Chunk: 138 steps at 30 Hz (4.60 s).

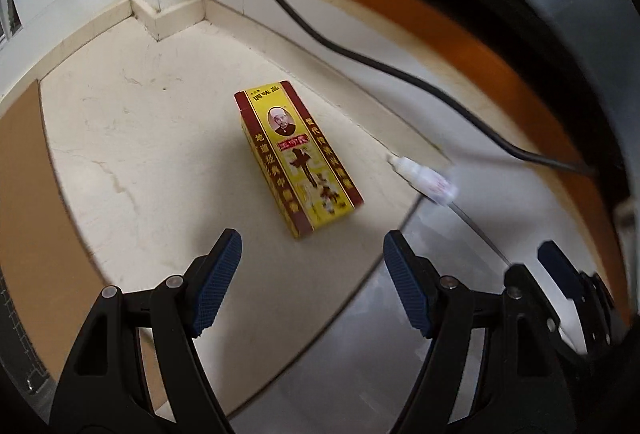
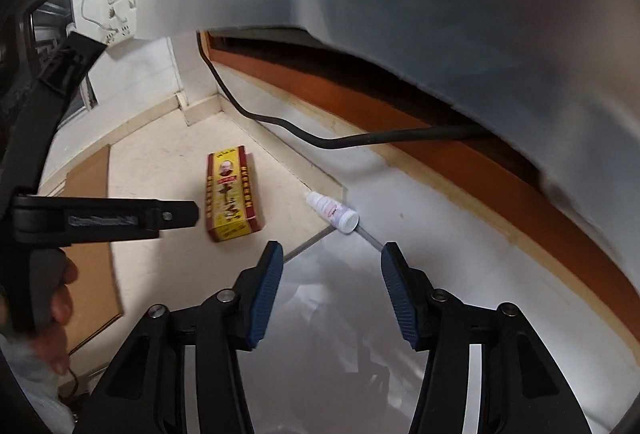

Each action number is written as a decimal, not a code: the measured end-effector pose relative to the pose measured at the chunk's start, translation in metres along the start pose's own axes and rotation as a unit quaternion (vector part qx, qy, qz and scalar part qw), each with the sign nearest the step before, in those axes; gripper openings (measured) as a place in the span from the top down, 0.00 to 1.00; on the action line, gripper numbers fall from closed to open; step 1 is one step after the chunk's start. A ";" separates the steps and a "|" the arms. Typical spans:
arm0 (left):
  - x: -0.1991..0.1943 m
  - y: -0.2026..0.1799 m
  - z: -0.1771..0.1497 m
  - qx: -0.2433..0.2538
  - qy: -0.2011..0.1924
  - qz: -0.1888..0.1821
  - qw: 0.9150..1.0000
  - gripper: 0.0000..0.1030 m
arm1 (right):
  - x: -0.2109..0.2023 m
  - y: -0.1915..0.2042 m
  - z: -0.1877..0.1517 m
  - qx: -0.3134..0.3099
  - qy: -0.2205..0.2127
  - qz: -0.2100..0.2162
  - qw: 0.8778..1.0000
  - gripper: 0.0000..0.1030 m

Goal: Collect trash
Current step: 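Move both tools toward the yellow box and small white bottle, then grasp the yellow spice box with the left tool while the right grasps the white bottle, then carry the spice box and white bottle down over the floor trash bin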

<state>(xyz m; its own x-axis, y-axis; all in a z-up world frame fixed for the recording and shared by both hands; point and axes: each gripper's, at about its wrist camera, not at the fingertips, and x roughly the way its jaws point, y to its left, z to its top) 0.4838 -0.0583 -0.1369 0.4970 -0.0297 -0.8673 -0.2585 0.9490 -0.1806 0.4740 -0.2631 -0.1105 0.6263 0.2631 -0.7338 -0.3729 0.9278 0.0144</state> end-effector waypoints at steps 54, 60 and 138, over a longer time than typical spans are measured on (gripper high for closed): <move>0.080 0.029 0.031 -0.036 0.025 0.055 0.997 0.45 | 0.188 0.038 -0.009 -0.135 0.085 0.024 0.987 0.77; 0.053 0.020 0.018 -0.026 0.017 0.043 0.999 0.45 | 0.175 0.039 -0.019 -0.093 0.083 0.037 0.992 0.77; -0.049 0.176 -0.484 0.138 0.124 0.021 0.982 0.45 | -0.066 0.234 -0.516 0.165 0.223 0.045 0.960 0.77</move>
<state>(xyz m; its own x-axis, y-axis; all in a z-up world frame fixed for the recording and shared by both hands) 0.0130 -0.0415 -0.3511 0.2644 -0.0325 -0.9639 -0.0227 0.9989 -0.0399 -0.0081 -0.2002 -0.4092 0.2188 0.2753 -0.9361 -0.1283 0.9592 0.2521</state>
